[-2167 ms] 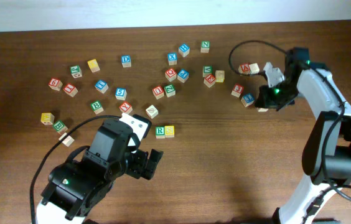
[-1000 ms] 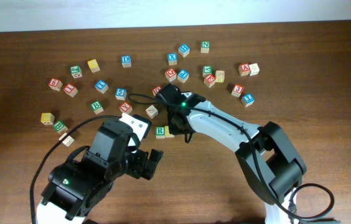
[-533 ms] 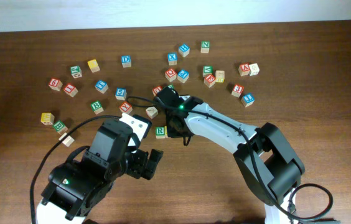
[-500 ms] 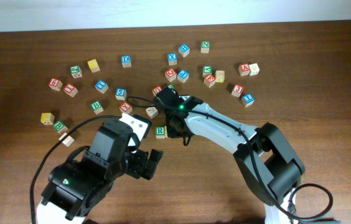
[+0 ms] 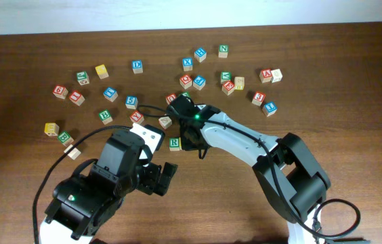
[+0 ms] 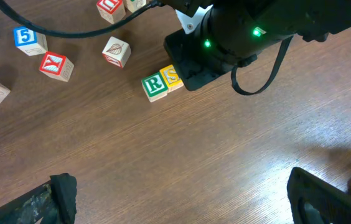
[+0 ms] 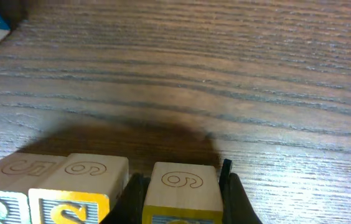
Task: Spell out RSS
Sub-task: 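Carry the second S block and place it right of the first S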
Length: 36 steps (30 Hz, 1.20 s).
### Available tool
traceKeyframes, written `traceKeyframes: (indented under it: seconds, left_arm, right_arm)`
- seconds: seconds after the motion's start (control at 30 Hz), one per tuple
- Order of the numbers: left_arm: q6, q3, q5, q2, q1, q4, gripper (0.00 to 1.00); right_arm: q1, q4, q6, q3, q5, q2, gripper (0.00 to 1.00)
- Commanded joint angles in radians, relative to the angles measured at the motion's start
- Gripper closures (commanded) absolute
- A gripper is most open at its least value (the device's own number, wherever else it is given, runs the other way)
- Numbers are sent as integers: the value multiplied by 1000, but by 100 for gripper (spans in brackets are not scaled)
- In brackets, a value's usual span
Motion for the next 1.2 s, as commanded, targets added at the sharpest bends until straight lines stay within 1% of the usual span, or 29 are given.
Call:
traceKeyframes:
  seconds: [0.0, 0.17, 0.2, 0.27, 0.43, 0.5, 0.53, 1.17]
  left_arm:
    - [16, 0, 8, -4, 2, 2, 1]
    - [16, 0, 8, -4, 2, 2, 1]
    - [16, 0, 8, -4, 2, 2, 1]
    - [16, 0, 8, -4, 2, 2, 1]
    - [16, 0, 8, -4, 2, 2, 1]
    - [16, 0, 8, -4, 2, 2, 1]
    - [16, 0, 8, -4, 2, 2, 1]
    - [16, 0, 8, -4, 2, 2, 1]
  right_arm:
    - [7, 10, 9, -5, 2, 17, 90]
    - [7, 11, 9, -5, 2, 17, 89]
    - [7, 11, 9, -5, 2, 17, 84]
    - [7, 11, 9, -5, 2, 17, 77]
    - [7, 11, 9, -5, 2, 17, 76]
    - [7, 11, 9, -5, 2, 17, 75]
    - [7, 11, 9, -5, 2, 17, 72]
    - [5, 37, 9, -5, 22, 17, 72]
